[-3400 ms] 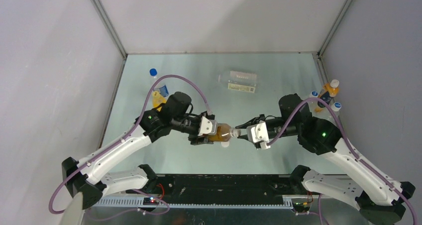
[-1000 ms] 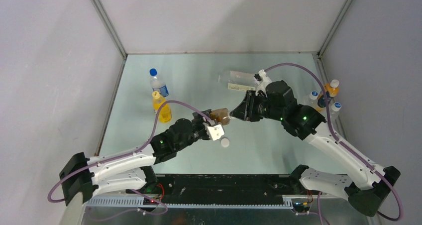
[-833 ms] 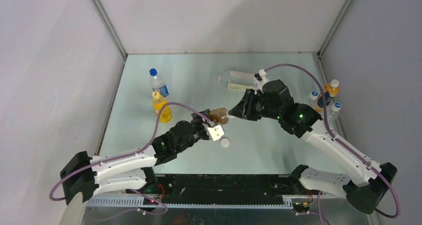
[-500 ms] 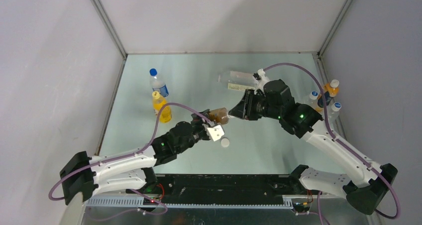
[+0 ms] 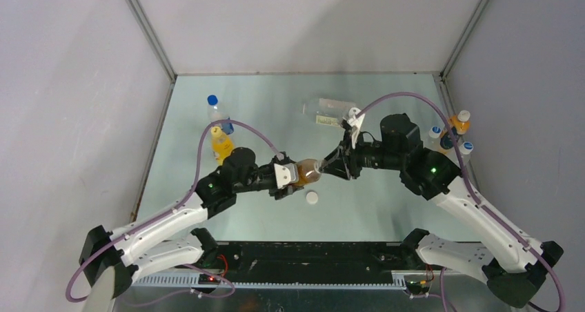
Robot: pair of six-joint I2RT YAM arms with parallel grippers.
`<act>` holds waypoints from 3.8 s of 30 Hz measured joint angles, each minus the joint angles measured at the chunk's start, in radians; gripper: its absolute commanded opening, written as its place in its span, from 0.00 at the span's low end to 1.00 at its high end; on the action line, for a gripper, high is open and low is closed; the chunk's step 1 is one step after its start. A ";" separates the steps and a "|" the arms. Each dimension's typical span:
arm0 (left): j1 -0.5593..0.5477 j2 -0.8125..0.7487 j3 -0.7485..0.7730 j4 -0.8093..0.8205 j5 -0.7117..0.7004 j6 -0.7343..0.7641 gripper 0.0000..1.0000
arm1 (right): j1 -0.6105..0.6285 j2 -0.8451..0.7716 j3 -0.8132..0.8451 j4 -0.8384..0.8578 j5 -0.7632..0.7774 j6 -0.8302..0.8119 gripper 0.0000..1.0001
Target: Screw on the bottle caps
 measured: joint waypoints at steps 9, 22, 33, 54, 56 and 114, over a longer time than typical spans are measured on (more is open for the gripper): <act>0.012 0.004 0.036 -0.013 0.252 -0.032 0.00 | -0.021 -0.061 0.003 -0.019 -0.271 -0.299 0.00; 0.010 0.017 0.042 -0.057 0.275 -0.027 0.00 | 0.003 -0.001 0.061 -0.137 -0.299 -0.406 0.00; 0.000 0.029 0.061 -0.063 0.173 -0.109 0.00 | 0.018 0.021 0.083 -0.139 -0.187 -0.446 0.00; -0.093 0.035 0.037 -0.060 -0.193 -0.024 0.00 | 0.013 0.109 0.094 -0.128 0.018 -0.052 0.00; -0.117 0.037 0.018 -0.012 -0.270 -0.020 0.00 | 0.015 0.116 0.095 -0.124 0.084 0.085 0.00; -0.118 0.121 0.204 -0.090 0.076 -0.112 0.00 | 0.065 -0.299 0.033 -0.259 0.074 -0.593 0.82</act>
